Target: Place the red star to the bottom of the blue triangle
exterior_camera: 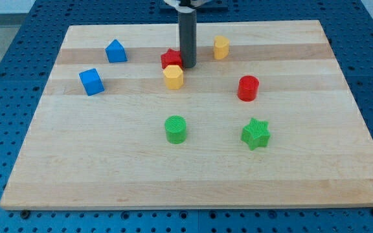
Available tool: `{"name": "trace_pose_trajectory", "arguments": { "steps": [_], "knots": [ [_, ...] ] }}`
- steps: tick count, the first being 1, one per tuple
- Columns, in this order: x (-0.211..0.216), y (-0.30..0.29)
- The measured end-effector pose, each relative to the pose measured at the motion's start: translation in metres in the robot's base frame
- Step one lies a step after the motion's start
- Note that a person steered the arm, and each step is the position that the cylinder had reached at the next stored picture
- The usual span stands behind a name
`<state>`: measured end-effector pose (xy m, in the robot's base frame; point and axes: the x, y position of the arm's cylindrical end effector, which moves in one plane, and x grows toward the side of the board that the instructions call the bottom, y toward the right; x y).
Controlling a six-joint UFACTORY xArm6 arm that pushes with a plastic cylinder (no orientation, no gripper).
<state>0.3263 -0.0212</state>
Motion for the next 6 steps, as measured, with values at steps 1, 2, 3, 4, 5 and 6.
{"name": "trace_pose_trajectory", "arguments": {
  "steps": [1,2,3,4,5,6],
  "knots": [
    [0.0,-0.019],
    [0.0,-0.039],
    [0.001,-0.059],
    [0.004,-0.082],
    [0.005,-0.101],
    [0.005,-0.116]
  ]
}}
